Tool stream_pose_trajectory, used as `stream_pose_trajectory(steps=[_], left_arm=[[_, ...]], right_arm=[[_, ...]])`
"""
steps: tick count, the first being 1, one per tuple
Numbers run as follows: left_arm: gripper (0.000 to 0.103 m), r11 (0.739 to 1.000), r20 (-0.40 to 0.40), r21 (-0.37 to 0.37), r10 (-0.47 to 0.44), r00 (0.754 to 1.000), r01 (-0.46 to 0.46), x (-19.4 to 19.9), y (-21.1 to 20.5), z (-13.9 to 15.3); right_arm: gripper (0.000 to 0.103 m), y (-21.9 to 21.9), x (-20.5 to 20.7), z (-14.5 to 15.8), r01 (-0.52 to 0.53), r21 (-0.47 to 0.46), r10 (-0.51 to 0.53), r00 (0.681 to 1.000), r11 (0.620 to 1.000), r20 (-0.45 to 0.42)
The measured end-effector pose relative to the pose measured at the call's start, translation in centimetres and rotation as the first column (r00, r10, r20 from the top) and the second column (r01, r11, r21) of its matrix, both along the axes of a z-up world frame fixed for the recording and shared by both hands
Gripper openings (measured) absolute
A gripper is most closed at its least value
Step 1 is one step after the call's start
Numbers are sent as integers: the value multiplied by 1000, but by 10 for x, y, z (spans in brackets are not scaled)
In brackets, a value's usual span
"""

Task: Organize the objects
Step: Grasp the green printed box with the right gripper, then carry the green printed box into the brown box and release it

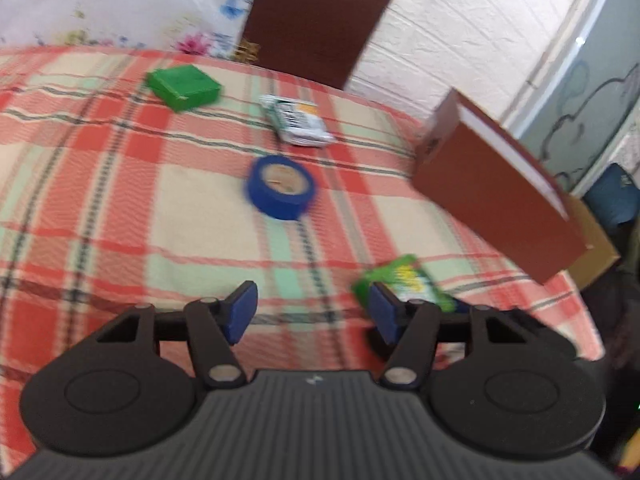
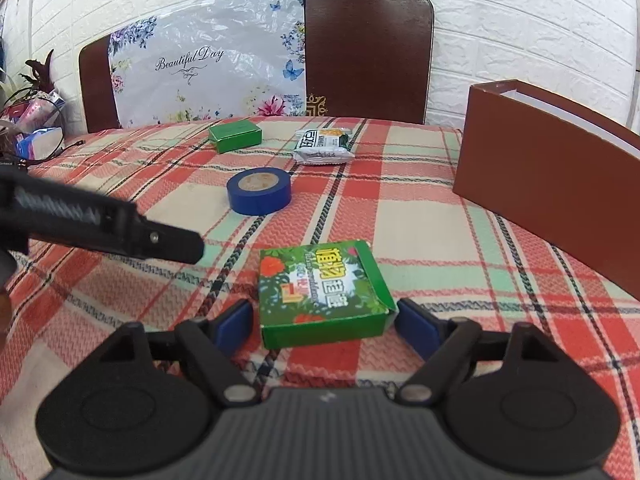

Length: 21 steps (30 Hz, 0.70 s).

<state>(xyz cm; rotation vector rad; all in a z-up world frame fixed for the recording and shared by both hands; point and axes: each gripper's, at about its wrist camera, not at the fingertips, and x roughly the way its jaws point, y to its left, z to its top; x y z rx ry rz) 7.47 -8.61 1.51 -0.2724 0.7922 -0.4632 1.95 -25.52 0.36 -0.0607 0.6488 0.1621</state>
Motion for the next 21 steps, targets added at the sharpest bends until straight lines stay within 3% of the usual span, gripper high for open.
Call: stream_pose_trajectory(steps=[2, 4, 5, 8, 10, 15, 21], left_arm=[[62, 998, -45, -15, -54, 998, 54, 5, -16, -1], [57, 995, -115, -54, -92, 989, 87, 13, -28, -9], [52, 993, -150, -72, -106, 983, 96, 17, -33, -16], [42, 992, -150, -81, -109, 983, 98, 21, -45, -17], [42, 992, -157, -82, -105, 982, 93, 23, -50, -10], [41, 988, -39, -41, -151, 988, 150, 23, -81, 35], [42, 969, 153, 7, -243, 958, 245, 49, -140, 97]], right_arm=[[82, 0, 0, -1, 0, 6, 0, 1000, 1000, 3], [74, 0, -2, -1, -3, 8, 3, 1000, 1000, 12], [65, -1, -2, -1, -4, 9, 4, 1000, 1000, 18], [63, -1, -4, 0, -2, 11, 2, 999, 1000, 33], [62, -4, -6, 2, 16, 21, -17, 999, 1000, 50], [62, -24, -16, 18, 99, 102, -117, 975, 990, 188], [62, -60, -1, 59, 215, 76, -227, 877, 974, 423]])
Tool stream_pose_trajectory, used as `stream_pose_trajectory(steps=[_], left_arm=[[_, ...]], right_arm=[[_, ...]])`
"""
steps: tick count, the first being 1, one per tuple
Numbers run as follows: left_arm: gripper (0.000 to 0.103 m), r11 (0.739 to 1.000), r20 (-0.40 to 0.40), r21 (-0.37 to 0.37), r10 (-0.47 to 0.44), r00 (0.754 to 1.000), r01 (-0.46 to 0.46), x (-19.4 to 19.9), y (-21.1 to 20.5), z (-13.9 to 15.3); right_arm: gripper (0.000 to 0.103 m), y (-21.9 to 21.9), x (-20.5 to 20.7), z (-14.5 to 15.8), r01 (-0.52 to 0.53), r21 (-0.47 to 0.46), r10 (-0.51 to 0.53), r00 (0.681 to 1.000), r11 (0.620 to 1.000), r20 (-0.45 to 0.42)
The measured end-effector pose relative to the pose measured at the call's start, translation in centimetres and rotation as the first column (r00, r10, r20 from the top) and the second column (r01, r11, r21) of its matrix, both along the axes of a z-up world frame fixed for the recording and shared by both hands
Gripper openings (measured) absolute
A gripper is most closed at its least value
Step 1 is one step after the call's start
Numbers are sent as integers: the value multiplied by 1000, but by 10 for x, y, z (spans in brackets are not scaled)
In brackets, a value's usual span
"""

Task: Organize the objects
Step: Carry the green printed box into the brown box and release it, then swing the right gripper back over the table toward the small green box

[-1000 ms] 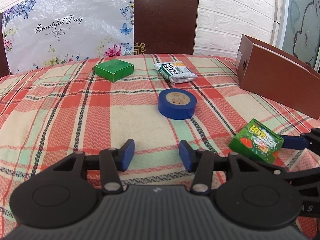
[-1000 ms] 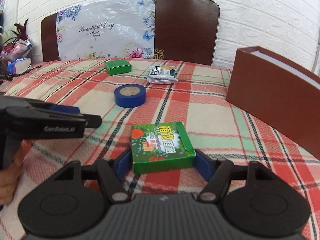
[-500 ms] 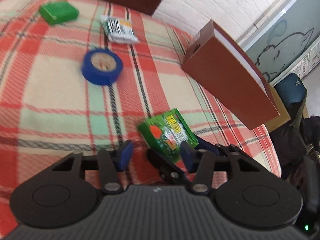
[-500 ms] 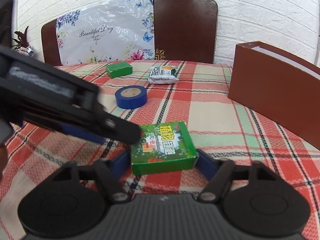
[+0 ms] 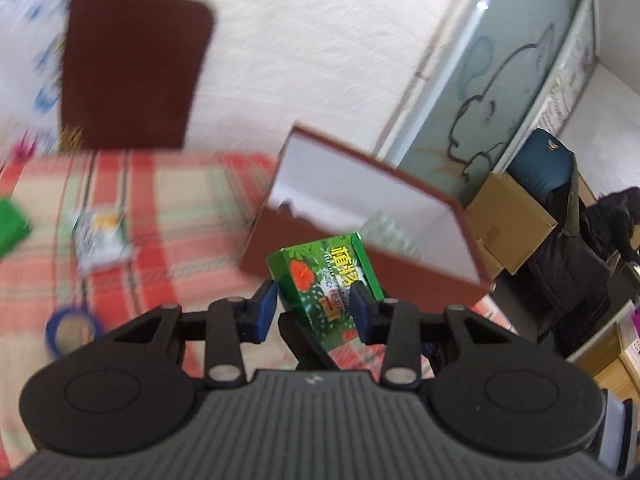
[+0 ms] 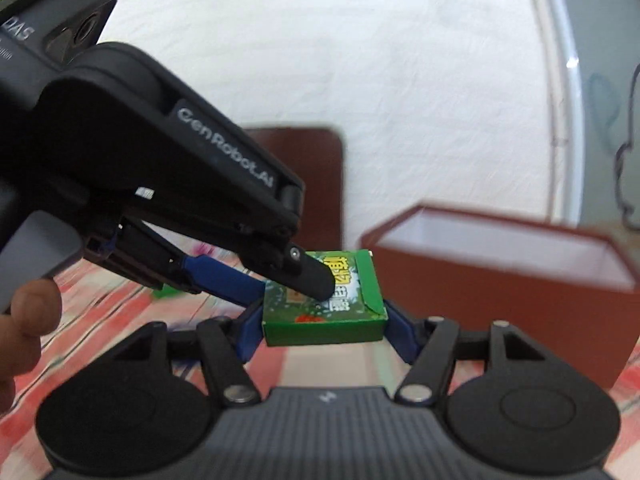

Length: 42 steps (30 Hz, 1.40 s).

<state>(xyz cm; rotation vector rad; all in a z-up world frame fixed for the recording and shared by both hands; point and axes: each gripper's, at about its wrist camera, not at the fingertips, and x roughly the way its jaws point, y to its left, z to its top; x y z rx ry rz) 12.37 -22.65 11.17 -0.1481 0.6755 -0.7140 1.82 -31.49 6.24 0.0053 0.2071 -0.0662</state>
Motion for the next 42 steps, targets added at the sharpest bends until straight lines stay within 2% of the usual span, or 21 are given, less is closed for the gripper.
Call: stream_pose_trajectory(steps=[4, 8, 11, 13, 14, 15, 18, 22, 25, 28, 30, 32, 34, 36, 38, 39, 42], left_arm=[[42, 1000, 72, 0, -29, 997, 29, 31, -43, 15], [42, 1000, 68, 14, -28, 997, 27, 67, -78, 8], [45, 998, 59, 55, -10, 998, 6, 85, -100, 2], [48, 993, 94, 111, 19, 995, -29, 90, -112, -4], [48, 990, 117, 137, 27, 993, -43, 90, -116, -8], [49, 985, 141, 163, 34, 989, -57, 89, -118, -13], [50, 978, 176, 182, 66, 982, -99, 82, -111, -19], [50, 983, 183, 117, 116, 976, -139, 63, -81, -10], [51, 983, 223, 72, 148, 963, -168, 36, -43, -2], [54, 967, 275, 77, 215, 937, -244, 5, 8, -3], [56, 946, 284, 106, 266, 921, -306, -12, 47, -14], [57, 911, 269, 182, 317, 910, -371, -22, 82, -35], [56, 853, 221, 278, 391, 894, -442, -27, 122, -65], [56, 794, 171, 346, 470, 866, -500, -30, 159, -91], [56, 745, 166, 369, 536, 828, -556, -36, 191, -106], [57, 725, 178, 368, 559, 810, -582, -38, 204, -109], [57, 682, 205, 345, 615, 761, -644, -37, 234, -108]], right_arm=[[62, -38, 36, 18, 66, 11, -67, 996, 998, 62], [62, -69, 76, 16, 113, 24, -114, 992, 993, 50], [62, -86, 104, 4, 155, 27, -155, 987, 988, 27], [66, -90, 117, -12, 197, -20, -197, 980, 980, 28], [74, -91, 121, -21, 215, -42, -214, 976, 976, 34], [81, -95, 119, -23, 220, -21, -219, 975, 975, 47], [82, -95, 115, -23, 235, -46, -231, 970, 971, 75], [82, -85, 109, -25, 224, -85, -212, 969, 971, 128], [84, -70, 96, -27, 201, -147, -172, 966, 968, 193], [85, -48, 83, -30, 198, -234, -137, 957, 952, 254], [86, -35, 78, -31, 159, -257, -93, 963, 953, 252], [86, -16, 74, -32, 88, -246, -34, 976, 965, 213], [87, 5, 68, -33, 22, -241, 23, 983, 970, 183], [89, 27, 56, -29, -18, -244, 63, 982, 970, 180], [95, 41, 31, -24, -31, -236, 81, 975, 971, 205], [103, 40, 26, -21, -45, -212, 91, 973, 976, 213], [103, 54, 19, -22, -157, -105, 175, 965, 982, 195]])
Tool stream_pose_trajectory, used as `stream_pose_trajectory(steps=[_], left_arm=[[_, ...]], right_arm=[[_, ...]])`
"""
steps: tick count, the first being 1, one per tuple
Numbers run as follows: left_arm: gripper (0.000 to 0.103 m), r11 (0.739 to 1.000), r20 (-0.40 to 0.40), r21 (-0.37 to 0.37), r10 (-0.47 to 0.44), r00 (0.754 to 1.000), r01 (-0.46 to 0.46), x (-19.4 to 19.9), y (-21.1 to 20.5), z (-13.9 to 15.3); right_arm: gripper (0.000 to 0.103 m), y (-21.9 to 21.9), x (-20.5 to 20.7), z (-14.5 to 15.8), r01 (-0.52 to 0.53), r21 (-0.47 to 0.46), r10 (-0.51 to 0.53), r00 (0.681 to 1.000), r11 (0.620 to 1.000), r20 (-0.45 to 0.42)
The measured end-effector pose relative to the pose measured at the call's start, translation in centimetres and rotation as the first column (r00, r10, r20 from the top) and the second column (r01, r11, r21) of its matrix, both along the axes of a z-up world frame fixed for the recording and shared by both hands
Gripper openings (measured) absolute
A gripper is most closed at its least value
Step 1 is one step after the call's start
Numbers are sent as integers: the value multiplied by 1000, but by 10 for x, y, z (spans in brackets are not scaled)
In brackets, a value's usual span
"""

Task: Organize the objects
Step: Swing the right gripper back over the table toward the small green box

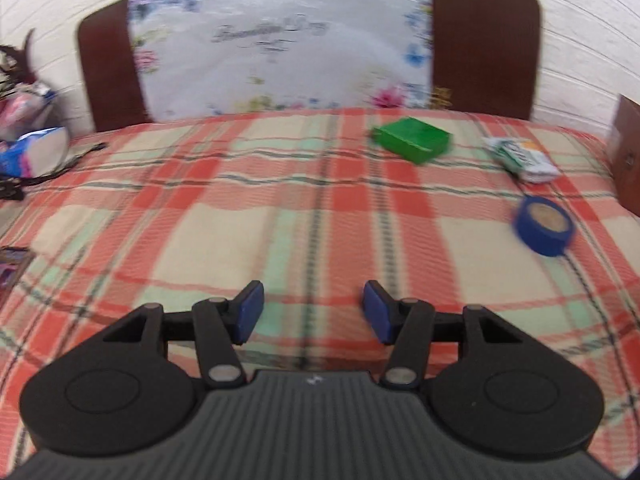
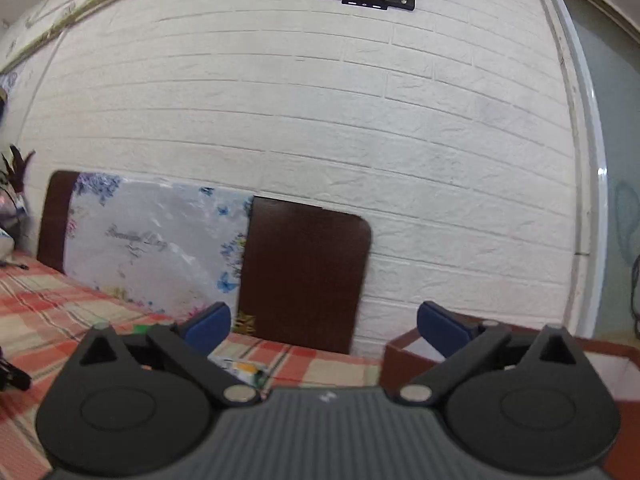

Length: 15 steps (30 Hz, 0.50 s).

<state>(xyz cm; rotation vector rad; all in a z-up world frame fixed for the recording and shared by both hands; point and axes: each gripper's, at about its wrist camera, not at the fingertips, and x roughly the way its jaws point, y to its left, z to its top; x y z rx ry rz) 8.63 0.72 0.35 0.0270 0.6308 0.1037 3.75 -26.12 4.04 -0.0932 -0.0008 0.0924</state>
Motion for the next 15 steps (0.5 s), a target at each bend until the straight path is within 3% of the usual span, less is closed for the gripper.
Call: stream_pose_trajectory(steps=[3, 5, 7, 10, 13, 15], left_arm=[[57, 999, 27, 4, 44, 999, -44, 8, 19, 2], [62, 997, 30, 0, 74, 997, -74, 15, 36, -6], [65, 992, 34, -87, 99, 995, -95, 17, 58, -7], [73, 985, 64, -149, 102, 993, -92, 14, 70, -10], [81, 992, 66, -108, 65, 996, -58, 15, 59, -12], [81, 994, 69, -105, 44, 997, -37, 16, 57, -13]], right_arm=[[103, 20, 16, -4, -96, 70, 104, 987, 993, -119], [103, 43, 34, -3, -111, 26, 114, 974, 994, -198], [103, 63, 43, -2, -125, -17, 119, 971, 992, -209], [103, 93, 68, 3, -189, -98, 160, 955, 977, -251], [97, 119, 103, 0, -232, -162, 168, 927, 959, -335], [89, 132, 135, -3, -235, -157, 153, 899, 959, -411]])
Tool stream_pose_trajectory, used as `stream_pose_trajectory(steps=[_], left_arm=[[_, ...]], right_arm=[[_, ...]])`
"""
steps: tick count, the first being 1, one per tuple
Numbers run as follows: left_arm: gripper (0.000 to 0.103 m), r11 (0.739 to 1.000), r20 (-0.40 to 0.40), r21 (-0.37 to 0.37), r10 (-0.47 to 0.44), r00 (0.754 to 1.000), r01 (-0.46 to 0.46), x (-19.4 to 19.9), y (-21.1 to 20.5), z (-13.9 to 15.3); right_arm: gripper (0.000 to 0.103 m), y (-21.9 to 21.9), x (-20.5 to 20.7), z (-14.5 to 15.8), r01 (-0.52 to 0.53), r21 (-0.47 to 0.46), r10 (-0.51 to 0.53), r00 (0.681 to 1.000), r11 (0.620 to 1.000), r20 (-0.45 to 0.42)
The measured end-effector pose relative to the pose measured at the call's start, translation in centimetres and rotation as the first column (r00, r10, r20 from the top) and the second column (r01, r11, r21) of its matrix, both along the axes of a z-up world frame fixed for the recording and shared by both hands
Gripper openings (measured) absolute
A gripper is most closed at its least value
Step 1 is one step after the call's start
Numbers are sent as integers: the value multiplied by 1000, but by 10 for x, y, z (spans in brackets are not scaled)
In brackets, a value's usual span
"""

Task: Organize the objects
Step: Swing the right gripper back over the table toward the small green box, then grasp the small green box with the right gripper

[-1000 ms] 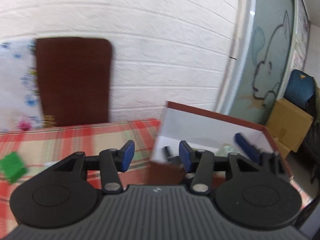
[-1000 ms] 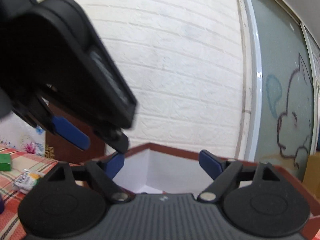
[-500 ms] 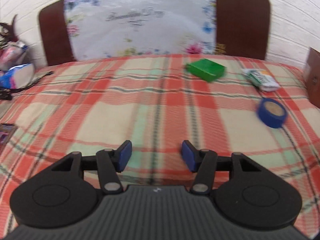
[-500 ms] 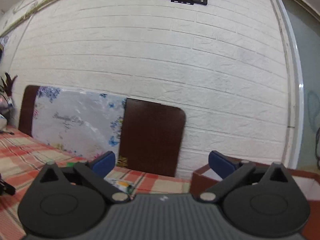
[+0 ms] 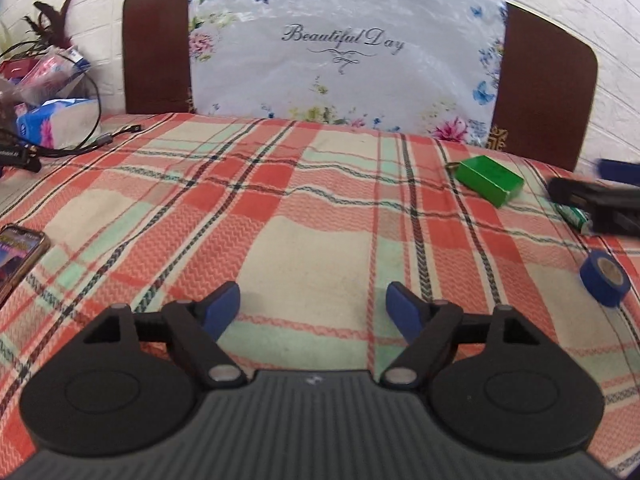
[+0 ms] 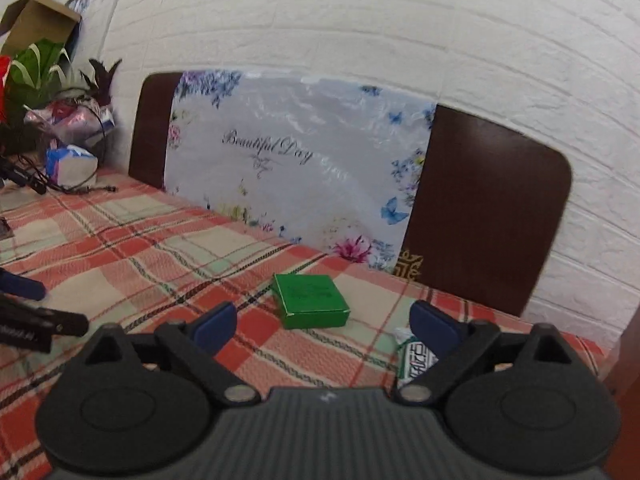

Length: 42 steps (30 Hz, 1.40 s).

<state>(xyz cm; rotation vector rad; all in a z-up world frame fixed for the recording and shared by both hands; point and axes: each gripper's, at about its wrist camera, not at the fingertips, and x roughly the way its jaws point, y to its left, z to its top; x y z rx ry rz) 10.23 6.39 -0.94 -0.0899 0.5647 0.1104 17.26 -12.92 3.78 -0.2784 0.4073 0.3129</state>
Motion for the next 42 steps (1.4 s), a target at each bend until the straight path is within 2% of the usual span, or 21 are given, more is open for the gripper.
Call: stream_pose_trajectory(steps=[2, 4, 10, 11, 12, 13, 18, 22, 27, 31, 33, 34, 36, 38, 40, 42], left_arm=[[81, 1000, 9, -23, -9, 1000, 9, -1, 3, -1], [82, 999, 16, -46, -13, 1000, 14, -1, 7, -1], [82, 997, 29, -79, -23, 999, 25, 0, 11, -1], [82, 996, 30, -83, -23, 999, 25, 0, 11, -1], [82, 996, 32, -88, -23, 999, 26, -1, 12, -1], [82, 995, 34, -92, -23, 999, 26, -1, 12, -1], [83, 995, 35, -98, -24, 999, 28, -1, 13, -1], [89, 991, 35, -123, -42, 999, 46, 0, 17, -1], [92, 988, 30, -138, -67, 997, 70, 2, 18, -1], [91, 993, -9, -87, -83, 997, 82, -2, 5, 1], [91, 992, -25, -84, -93, 995, 91, -12, -7, 4], [91, 989, -29, -98, -111, 993, 108, -19, -15, 5], [91, 978, -40, -128, -172, 984, 165, -32, -36, 9], [91, 954, -62, -179, -254, 965, 240, -41, -59, 13], [91, 918, -98, -264, -331, 939, 296, -44, -77, 16], [91, 869, -135, -383, -390, 911, 315, -41, -89, 18]], right_arm=[[84, 8, 28, -4, 34, 10, -33, 996, 999, -87], [84, 18, 56, -9, 51, 18, -48, 985, 999, -168], [84, 39, 104, -30, 86, -71, -103, 951, 994, -293], [79, 39, 102, -31, 75, -61, -89, 952, 995, -294], [66, 38, 100, -31, 60, -46, -71, 949, 997, -307], [64, 37, 97, -30, 59, -38, -68, 946, 998, -317], [63, 41, 52, -29, -25, -95, -4, 955, 995, -297], [63, 37, -9, -30, -109, -109, 76, 960, 988, -269], [63, 5, -95, -32, -196, -97, 169, 957, 976, -236], [63, -30, -146, -31, -139, -86, 119, 971, 987, -210], [64, -50, -159, -31, -36, -113, 15, 984, 993, -175], [64, -64, -163, -31, 27, -92, -43, 983, 995, -179], [65, -90, -163, -29, 137, 1, -133, 963, 991, -233], [66, -106, -164, -27, 192, 74, -164, 946, 979, -278], [69, -107, -168, -28, 186, 84, -157, 948, 979, -276], [72, -103, -172, -30, 165, 76, -140, 956, 983, -259]])
